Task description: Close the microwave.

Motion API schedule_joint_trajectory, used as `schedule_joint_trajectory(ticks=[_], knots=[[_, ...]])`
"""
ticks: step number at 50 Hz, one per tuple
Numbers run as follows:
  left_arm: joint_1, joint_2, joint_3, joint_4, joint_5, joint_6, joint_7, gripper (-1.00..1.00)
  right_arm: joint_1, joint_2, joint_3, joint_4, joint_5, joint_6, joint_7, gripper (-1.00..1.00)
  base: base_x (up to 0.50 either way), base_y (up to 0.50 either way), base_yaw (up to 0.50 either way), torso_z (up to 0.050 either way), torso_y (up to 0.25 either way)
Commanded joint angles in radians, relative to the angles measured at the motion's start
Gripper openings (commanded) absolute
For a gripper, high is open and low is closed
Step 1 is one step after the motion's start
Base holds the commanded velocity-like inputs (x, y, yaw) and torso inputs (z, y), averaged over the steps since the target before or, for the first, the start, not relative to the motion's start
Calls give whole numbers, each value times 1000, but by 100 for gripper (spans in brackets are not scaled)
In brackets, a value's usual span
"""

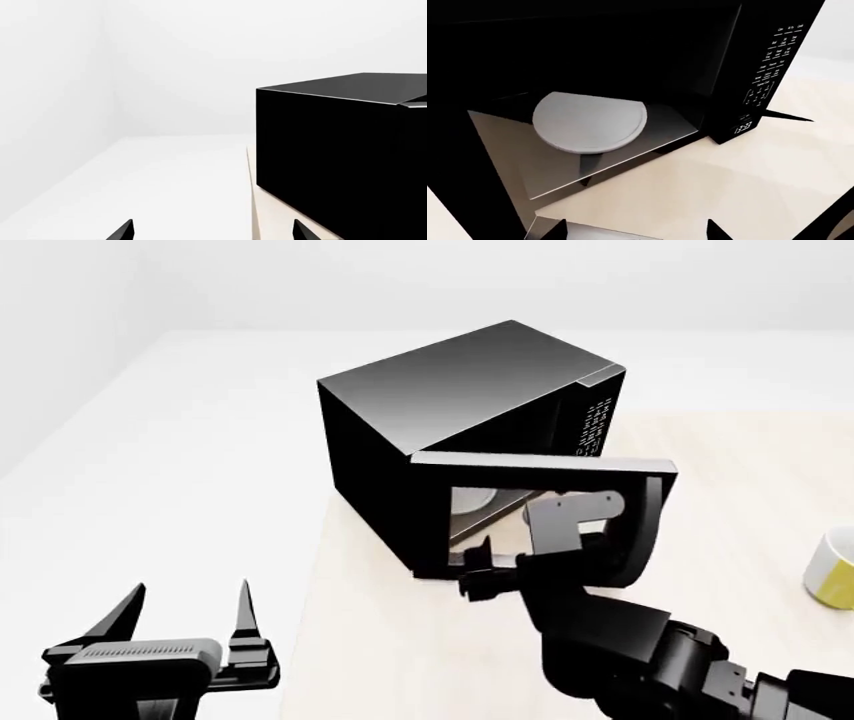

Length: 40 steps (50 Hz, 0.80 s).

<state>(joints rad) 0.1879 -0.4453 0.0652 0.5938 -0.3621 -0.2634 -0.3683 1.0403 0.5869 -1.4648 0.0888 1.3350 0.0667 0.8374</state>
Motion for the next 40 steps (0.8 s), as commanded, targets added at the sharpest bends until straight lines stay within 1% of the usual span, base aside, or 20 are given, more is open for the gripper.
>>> schedule_joint_trajectory(ticks=[1, 18, 40], knots=[[-6, -2, 4, -3, -1, -3, -2, 100, 23, -15, 6, 68, 23, 22, -52, 100, 0, 0, 0, 0, 0], [-7, -4, 7, -6, -4, 0, -3, 100, 49, -50, -2, 185, 11, 49, -115, 100, 0, 0, 0, 0, 0], [0, -8, 8, -3, -8, 5, -7, 100, 91, -75, -19, 276, -17, 83, -188, 100, 0, 0, 0, 0, 0]])
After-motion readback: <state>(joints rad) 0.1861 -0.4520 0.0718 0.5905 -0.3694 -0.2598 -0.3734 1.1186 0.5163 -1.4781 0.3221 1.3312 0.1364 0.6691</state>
